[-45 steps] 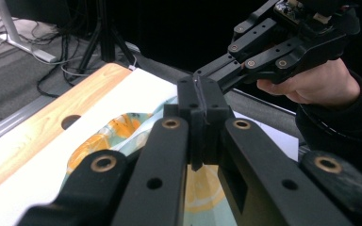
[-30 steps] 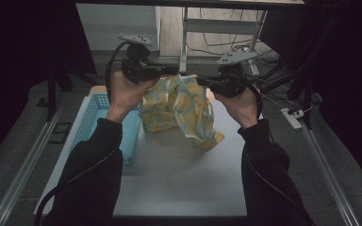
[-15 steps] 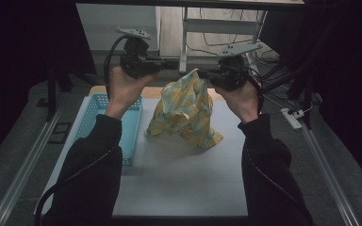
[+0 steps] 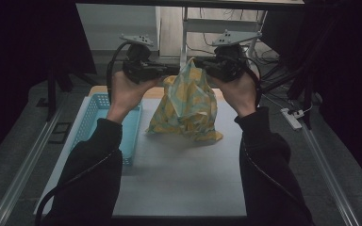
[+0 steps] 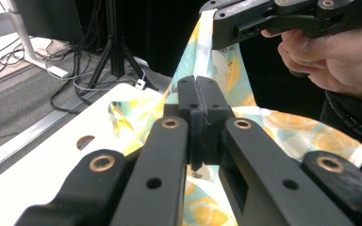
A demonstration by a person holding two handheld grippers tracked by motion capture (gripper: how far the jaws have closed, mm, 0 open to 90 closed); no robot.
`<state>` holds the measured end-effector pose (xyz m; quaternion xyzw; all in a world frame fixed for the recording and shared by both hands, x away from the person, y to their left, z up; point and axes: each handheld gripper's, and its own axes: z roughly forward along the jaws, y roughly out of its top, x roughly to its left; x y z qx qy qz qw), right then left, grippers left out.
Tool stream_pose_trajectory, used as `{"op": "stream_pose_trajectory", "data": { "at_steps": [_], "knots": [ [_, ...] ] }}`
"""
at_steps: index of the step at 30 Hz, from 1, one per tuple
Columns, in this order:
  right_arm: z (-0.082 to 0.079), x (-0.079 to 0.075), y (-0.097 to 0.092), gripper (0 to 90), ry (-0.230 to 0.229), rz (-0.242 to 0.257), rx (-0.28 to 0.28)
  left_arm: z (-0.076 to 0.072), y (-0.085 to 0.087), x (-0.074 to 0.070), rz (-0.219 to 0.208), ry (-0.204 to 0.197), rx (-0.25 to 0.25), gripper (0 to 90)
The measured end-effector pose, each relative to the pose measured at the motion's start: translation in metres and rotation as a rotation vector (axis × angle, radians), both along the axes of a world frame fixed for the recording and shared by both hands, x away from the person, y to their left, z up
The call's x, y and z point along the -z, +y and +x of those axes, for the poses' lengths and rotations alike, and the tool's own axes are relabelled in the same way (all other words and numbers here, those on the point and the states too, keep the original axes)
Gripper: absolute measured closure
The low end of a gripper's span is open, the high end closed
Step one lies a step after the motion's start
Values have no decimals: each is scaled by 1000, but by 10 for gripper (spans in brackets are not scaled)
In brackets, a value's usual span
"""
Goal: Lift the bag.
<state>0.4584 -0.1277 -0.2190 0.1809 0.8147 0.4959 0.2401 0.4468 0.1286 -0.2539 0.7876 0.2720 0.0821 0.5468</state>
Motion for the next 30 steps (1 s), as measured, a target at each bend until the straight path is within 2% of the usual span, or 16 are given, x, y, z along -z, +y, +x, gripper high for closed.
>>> {"op": "stream_pose_trajectory", "data": {
  "at_steps": [5,6,11,13,17,22,25,30],
  "knots": [
    [10,15,-1,900,54,1,2,-2,6,9,9,6,-5,888],
    [13,19,-1,900,75,-5,0,-2,8,12,8,9,-2,857],
    [23,33,-3,900,114,-18,16,-2,10,19,18,6,-7,780],
    [26,38,-3,898,132,-25,16,-3,9,23,28,-3,-10,721],
    [27,42,-3,896,138,-25,14,-4,4,30,51,-14,-8,566],
    [26,47,-4,864,149,-26,5,-3,-7,43,93,-10,10,453],
    [26,51,-5,821,170,-27,-1,-5,-10,50,94,-20,11,383],
    [24,58,-9,745,204,-12,-23,-6,-13,62,80,-26,51,286]
  ]
}}
